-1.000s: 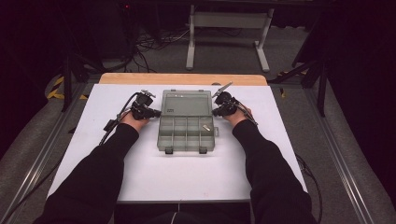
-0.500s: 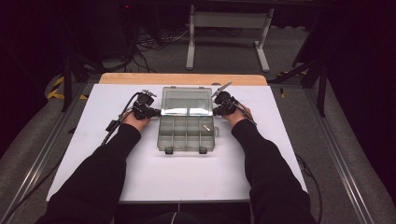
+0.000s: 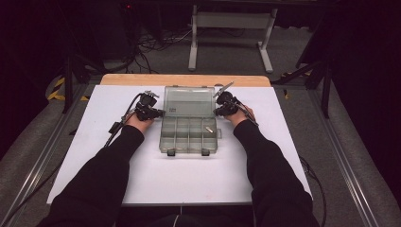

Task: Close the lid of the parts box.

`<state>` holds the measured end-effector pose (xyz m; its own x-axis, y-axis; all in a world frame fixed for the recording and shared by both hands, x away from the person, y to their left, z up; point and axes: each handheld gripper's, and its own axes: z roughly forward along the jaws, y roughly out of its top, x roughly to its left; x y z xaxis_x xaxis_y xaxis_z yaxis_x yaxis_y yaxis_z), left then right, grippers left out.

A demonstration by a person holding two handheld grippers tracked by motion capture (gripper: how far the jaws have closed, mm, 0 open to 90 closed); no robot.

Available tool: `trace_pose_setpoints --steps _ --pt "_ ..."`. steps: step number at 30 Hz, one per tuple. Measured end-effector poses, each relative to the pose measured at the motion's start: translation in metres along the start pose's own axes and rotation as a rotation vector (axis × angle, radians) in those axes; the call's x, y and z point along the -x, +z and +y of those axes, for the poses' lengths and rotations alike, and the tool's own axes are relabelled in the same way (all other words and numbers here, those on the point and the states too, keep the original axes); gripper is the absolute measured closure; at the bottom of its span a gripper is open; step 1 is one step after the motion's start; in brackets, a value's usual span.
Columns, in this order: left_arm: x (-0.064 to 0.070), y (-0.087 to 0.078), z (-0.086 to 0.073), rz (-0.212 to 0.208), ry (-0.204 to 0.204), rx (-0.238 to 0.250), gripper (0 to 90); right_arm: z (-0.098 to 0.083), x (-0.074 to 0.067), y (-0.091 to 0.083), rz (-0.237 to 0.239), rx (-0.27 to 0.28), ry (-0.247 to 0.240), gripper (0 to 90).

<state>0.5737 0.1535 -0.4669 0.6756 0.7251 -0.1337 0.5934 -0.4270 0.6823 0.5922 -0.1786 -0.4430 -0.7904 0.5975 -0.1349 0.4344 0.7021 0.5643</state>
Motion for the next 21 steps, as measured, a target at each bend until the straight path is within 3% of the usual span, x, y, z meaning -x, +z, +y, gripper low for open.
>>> trace_pose_setpoints --steps 11,21 --pt "0.0034 0.0004 0.0012 0.039 0.002 0.004 89.7 0.0002 -0.0007 -0.001 -0.012 -0.002 0.005 90.0" --pt "0.0046 -0.0021 0.0028 0.054 -0.011 0.04 89.6 0.0005 0.0022 -0.0079 -0.031 0.046 0.028 90.0"
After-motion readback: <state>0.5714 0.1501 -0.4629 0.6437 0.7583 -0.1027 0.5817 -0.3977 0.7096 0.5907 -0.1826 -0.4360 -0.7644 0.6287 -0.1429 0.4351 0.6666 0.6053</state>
